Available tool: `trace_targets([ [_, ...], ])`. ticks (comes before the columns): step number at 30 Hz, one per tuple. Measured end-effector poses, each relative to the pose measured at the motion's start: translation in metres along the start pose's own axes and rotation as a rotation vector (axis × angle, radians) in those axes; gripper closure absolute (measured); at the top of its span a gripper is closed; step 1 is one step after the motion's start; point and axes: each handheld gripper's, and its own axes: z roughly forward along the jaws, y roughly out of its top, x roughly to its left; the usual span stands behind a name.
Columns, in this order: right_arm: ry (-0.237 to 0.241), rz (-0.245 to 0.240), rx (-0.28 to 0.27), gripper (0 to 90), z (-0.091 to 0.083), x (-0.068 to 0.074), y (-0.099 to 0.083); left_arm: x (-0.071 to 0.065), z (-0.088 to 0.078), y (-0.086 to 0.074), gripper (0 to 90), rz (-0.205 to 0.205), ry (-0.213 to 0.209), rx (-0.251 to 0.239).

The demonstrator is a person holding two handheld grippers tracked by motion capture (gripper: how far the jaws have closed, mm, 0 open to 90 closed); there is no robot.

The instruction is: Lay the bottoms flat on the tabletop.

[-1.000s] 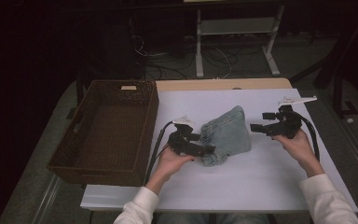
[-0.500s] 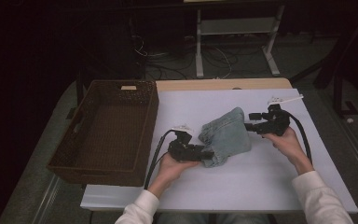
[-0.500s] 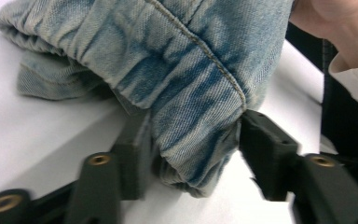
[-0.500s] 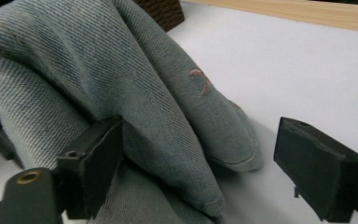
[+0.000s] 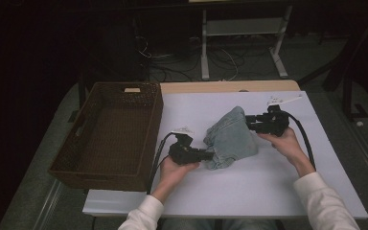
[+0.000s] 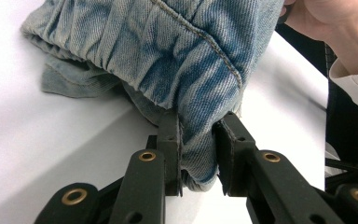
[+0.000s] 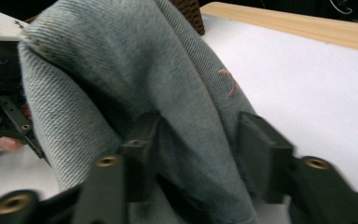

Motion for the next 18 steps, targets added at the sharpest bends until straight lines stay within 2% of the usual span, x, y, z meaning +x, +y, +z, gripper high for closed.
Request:
trace_targets([
  [4,0.039,0.01,0.011,72.1,0.0045,-0.0028,0.0005,0.0015,-0.0004,0.0002,73.0,-0.001,-0.002,-0.001],
  [8,0.054,0.0,0.02,81.3,0.0069,-0.0016,0.0008,0.0024,-0.0011,0.0002,72.9,0.001,0.0,-0.001],
  [18,0.066,0.026,0.053,87.3,-0.002,-0.0019,0.0017,0.0031,-0.008,0.0041,73.0,0.023,0.021,-0.013],
])
